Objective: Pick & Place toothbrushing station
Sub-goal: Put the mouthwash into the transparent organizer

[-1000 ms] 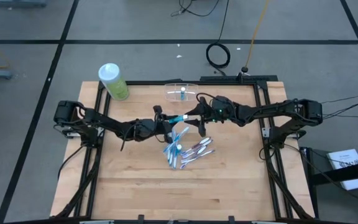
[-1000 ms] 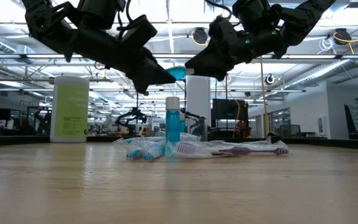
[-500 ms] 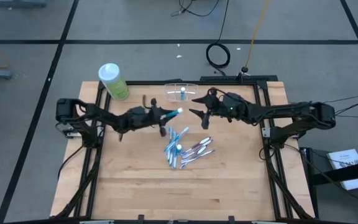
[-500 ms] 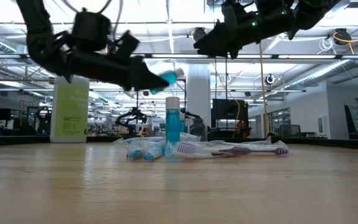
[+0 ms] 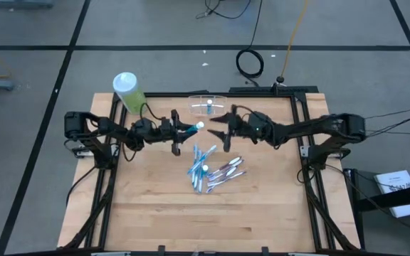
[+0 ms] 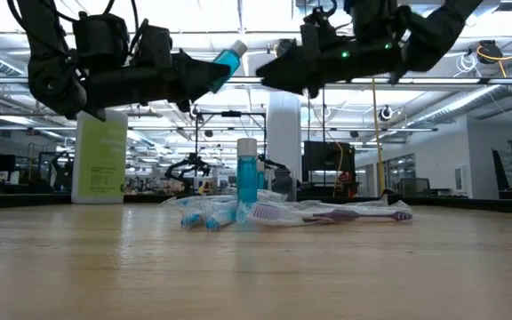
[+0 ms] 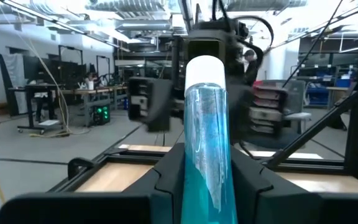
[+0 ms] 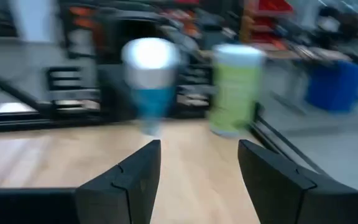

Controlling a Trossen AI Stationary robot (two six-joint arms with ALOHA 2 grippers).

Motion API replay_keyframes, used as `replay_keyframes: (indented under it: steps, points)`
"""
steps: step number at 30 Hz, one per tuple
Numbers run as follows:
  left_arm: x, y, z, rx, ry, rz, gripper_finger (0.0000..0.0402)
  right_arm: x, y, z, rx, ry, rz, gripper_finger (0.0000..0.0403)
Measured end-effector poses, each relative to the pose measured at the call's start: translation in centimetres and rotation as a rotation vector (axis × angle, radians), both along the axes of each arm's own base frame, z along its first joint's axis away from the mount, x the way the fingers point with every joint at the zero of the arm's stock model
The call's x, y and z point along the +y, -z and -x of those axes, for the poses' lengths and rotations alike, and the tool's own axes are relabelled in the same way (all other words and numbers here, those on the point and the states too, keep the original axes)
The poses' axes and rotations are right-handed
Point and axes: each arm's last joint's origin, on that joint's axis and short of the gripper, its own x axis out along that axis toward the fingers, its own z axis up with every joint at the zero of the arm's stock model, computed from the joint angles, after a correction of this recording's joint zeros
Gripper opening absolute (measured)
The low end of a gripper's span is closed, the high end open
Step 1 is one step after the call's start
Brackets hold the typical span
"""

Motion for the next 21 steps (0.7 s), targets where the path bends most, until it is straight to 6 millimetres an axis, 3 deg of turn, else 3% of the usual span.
replay_keyframes:
  steps: [7,14,21]
  points:
    - [0.0,0.1,0.0,0.006,-0.001,0.004,0.008,0.1,0.3,-1.4,-0.209,-0.103,0.037,0.0216]
    - [0.0,-0.1,-0.2,0.004,0.002,0.004,0.008,-0.1,0.5,-3.1,-0.195,-0.141,0.032,0.0206]
    - [0.0,0.1,-0.2,0.015,0.003,0.006,0.0084,-0.1,0.3,-3.3,-0.194,-0.16,0.031,0.0183]
